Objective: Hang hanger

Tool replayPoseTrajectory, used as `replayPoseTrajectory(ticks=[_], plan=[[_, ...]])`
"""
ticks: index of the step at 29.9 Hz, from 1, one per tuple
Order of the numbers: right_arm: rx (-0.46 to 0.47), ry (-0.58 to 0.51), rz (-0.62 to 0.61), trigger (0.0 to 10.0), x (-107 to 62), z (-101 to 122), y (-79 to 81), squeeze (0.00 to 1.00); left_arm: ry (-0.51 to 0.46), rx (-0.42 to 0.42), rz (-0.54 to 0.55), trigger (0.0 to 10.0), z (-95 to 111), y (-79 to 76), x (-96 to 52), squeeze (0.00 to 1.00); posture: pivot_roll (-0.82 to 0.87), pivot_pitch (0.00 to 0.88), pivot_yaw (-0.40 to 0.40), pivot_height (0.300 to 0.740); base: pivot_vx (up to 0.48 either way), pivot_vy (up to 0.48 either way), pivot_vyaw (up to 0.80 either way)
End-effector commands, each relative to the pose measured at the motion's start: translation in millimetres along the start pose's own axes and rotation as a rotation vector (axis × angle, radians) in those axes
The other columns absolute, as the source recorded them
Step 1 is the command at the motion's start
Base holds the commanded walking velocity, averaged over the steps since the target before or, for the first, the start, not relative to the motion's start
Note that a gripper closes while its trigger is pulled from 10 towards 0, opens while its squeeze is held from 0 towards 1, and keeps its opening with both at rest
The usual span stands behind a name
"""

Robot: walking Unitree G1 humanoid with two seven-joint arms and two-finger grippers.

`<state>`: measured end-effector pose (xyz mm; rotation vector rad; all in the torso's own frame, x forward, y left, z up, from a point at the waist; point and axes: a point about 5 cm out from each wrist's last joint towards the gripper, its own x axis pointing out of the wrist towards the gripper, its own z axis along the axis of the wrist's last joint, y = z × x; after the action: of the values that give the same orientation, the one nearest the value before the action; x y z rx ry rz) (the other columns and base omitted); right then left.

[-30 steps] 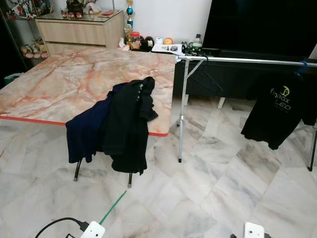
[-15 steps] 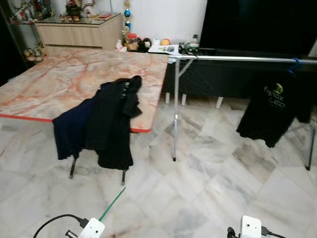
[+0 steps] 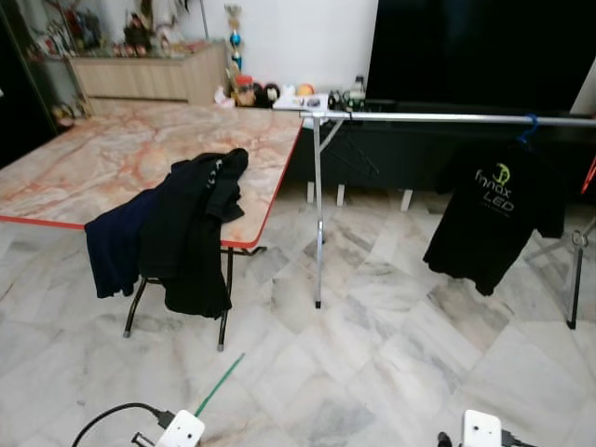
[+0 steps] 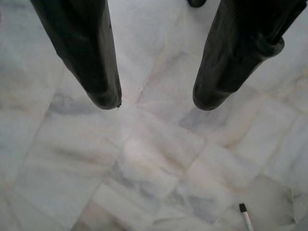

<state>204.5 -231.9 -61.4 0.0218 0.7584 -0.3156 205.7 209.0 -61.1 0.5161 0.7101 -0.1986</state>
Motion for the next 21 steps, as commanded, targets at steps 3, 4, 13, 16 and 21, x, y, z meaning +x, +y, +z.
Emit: replayPoseTrajectory(ticks=[3, 4, 13, 16, 21], plan=[[-0.129, -0.058, 0.088, 10.0, 2.8, 15, 14.4, 0.00, -0.036, 0.060, -0.086, 10.0, 8, -1.1, 1.8, 0.00, 0.14, 0.003, -0.016, 0.740, 0.000, 0.000, 0.00], [-0.245, -0.109, 0.155, 10.0, 3.7, 26, 21.9, 0.00, -0.052, 0.117, -0.158, 10.0, 12, -4.3, 2.7, 0.00, 0.14, 0.006, -0.017, 0.740, 0.000, 0.000, 0.00], [-0.638, -0.286, 0.455, 10.0, -0.2, 58, 51.4, 0.00, -0.087, 0.368, -0.358, 10.0, 26, -8.4, 4.6, 0.00, 0.13, 0.010, -0.018, 0.740, 0.000, 0.000, 0.00], [-0.767, -0.335, 0.637, 10.0, -6.2, 66, 62.9, 0.00, -0.124, 0.430, -0.393, 10.0, 38, -1.2, 6.5, 0.00, 0.13, 0.011, -0.019, 0.740, 0.000, 0.000, 0.00], [-0.932, -0.328, 0.993, 10.0, -21.5, 63, 76.0, 0.00, -0.180, 0.552, -0.475, 10.0, 59, 10.9, 6.8, 0.00, 0.13, 0.009, -0.022, 0.740, 0.000, 0.000, 0.00]])
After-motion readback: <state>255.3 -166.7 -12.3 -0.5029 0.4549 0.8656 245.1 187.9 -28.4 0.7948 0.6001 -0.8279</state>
